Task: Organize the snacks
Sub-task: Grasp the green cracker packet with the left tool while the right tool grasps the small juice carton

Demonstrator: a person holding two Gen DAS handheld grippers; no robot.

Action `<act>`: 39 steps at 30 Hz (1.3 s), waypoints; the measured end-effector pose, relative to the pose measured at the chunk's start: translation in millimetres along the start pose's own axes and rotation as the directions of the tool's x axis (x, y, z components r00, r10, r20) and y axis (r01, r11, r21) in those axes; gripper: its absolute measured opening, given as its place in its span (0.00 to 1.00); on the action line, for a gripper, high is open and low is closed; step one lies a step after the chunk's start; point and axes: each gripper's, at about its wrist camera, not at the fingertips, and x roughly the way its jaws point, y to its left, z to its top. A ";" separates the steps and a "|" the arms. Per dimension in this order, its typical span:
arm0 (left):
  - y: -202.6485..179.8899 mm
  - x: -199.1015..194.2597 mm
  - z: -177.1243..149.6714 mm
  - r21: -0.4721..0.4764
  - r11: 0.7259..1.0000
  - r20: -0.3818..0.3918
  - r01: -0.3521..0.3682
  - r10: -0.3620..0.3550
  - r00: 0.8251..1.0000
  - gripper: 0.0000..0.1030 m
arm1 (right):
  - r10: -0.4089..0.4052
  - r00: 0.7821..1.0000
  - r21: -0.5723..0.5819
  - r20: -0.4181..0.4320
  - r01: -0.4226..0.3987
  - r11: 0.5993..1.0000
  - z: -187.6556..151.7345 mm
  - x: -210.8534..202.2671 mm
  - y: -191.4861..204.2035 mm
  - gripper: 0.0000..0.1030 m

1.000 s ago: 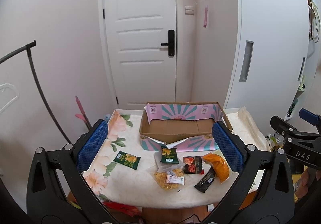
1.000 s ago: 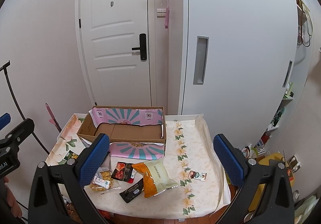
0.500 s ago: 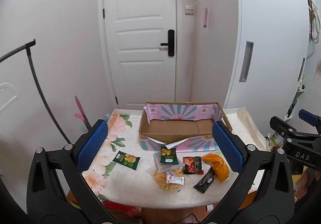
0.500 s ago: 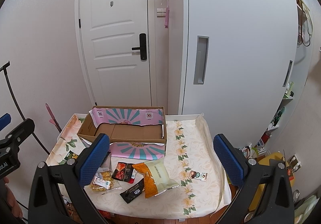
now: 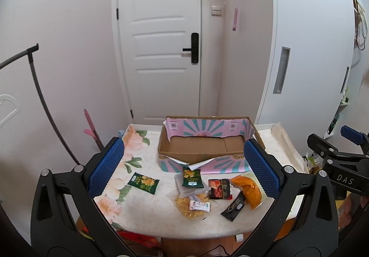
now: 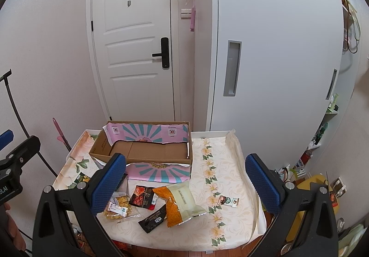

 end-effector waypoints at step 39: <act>-17.5 257.2 -99.7 0.001 1.000 -0.556 -0.011 0.010 0.831 0.92 | 0.147 0.931 -0.175 -0.335 -0.215 0.961 -93.0 175.8 -102.3 1.00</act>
